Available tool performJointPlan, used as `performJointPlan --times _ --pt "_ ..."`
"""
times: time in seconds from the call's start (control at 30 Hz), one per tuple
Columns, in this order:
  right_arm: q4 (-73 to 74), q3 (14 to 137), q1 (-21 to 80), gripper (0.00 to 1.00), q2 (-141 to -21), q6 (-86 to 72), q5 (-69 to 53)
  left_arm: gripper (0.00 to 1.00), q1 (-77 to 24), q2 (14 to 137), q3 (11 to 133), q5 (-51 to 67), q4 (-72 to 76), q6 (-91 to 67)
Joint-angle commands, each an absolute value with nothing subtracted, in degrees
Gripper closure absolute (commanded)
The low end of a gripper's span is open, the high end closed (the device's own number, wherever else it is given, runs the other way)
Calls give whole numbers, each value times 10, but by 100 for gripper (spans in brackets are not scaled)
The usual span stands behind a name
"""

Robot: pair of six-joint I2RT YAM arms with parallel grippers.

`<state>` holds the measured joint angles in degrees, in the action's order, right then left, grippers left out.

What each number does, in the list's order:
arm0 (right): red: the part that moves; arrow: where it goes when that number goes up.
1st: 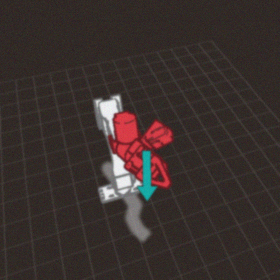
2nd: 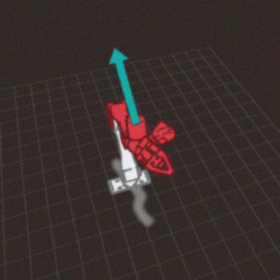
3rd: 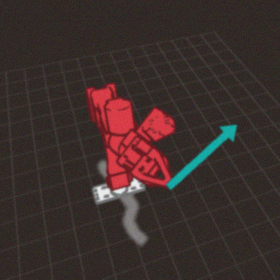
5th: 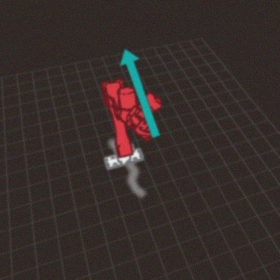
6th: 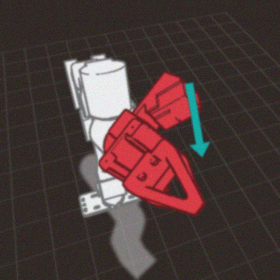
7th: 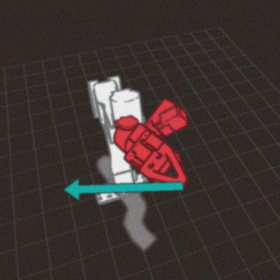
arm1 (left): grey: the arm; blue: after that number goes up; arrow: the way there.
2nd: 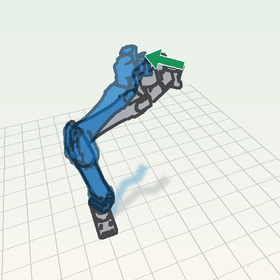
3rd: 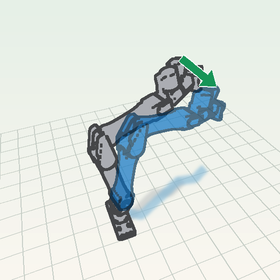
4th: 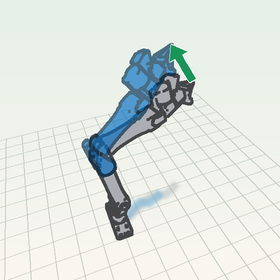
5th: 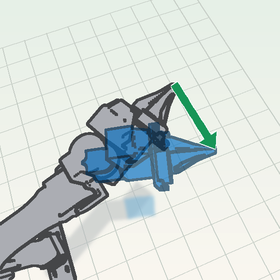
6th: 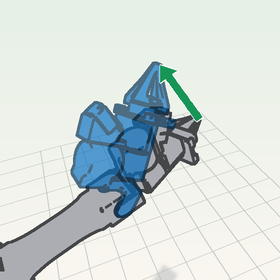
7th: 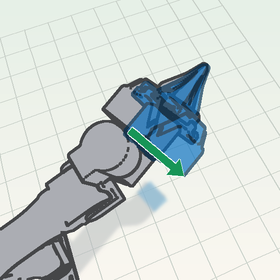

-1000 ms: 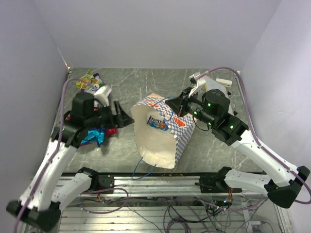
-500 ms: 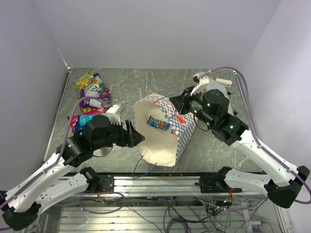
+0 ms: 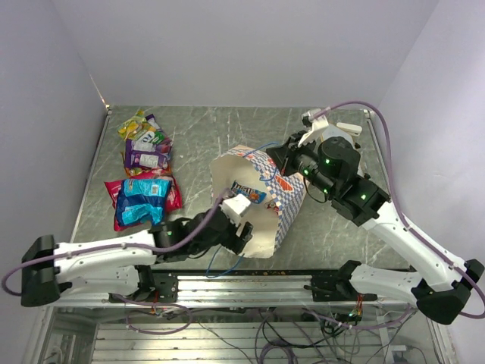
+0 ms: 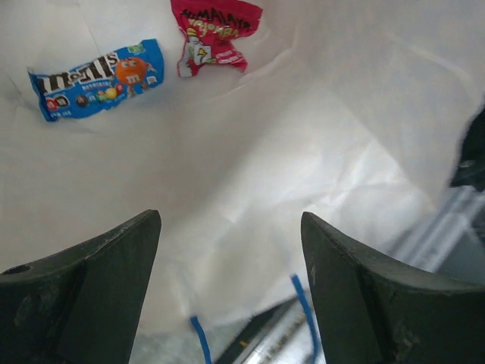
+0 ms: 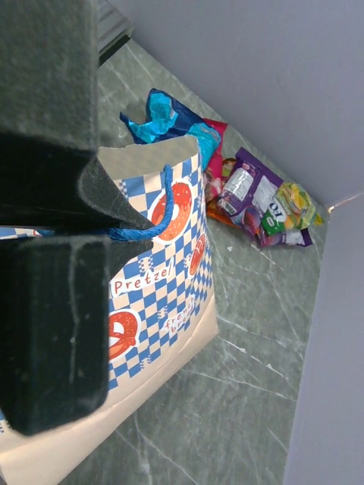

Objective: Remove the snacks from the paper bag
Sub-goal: Take out the snack from the paper bag.

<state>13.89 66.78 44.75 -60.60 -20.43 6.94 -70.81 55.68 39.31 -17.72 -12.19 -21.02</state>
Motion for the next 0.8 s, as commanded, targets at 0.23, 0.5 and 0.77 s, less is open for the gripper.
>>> performJointPlan --times 0.23,0.5,0.77 --pt "154 704 446 100 -607 -178 80 32 -657 747 383 -190 159 -2" --pt "159 713 446 100 -616 -178 68 29 -634 857 395 -195 244 20" --pt "167 722 446 100 -625 -187 49 20 -596 965 416 -217 325 15"
